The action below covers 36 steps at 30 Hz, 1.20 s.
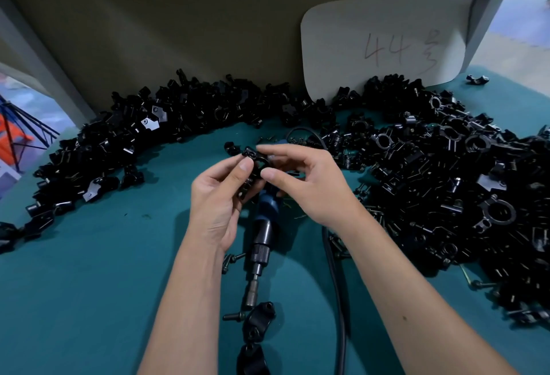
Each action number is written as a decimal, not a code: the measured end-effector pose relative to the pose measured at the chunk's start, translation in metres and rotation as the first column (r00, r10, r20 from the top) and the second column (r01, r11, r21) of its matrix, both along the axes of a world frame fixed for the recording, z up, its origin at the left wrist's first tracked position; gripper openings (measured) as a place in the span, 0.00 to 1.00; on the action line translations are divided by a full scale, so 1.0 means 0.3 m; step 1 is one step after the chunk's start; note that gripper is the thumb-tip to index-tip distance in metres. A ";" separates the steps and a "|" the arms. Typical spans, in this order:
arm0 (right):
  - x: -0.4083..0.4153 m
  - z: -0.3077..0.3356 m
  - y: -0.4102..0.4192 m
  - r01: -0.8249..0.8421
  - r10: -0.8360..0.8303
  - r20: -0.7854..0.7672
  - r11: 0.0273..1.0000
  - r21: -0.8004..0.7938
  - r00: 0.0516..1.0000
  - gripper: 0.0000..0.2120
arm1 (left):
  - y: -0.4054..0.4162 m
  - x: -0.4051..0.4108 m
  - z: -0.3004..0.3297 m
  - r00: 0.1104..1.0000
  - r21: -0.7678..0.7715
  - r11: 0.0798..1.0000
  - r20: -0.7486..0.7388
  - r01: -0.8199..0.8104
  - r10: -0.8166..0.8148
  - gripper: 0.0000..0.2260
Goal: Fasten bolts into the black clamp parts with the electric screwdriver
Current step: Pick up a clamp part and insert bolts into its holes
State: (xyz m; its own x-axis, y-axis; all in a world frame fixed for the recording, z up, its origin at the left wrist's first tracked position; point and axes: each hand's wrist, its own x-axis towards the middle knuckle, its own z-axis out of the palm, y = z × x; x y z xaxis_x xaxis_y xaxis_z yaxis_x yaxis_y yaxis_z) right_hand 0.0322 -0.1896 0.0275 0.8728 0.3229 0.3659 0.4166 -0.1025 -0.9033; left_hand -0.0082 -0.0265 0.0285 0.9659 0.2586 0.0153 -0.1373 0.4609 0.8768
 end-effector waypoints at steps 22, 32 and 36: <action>0.242 0.184 -0.222 -0.164 0.171 -0.155 0.041 -0.986 0.973 0.12 | -0.066 0.023 0.000 1.000 -0.130 0.992 0.009 -0.005 0.007 0.04; 0.217 0.191 -0.230 -0.186 0.184 -0.185 -0.013 -0.983 0.965 0.08 | -0.069 0.027 0.003 1.000 -0.094 0.996 0.008 -0.015 0.016 0.04; 0.204 0.179 -0.232 -0.197 0.180 -0.196 -0.012 -0.980 0.964 0.08 | -0.075 0.022 0.003 1.000 -0.079 0.997 -0.009 -0.014 0.013 0.03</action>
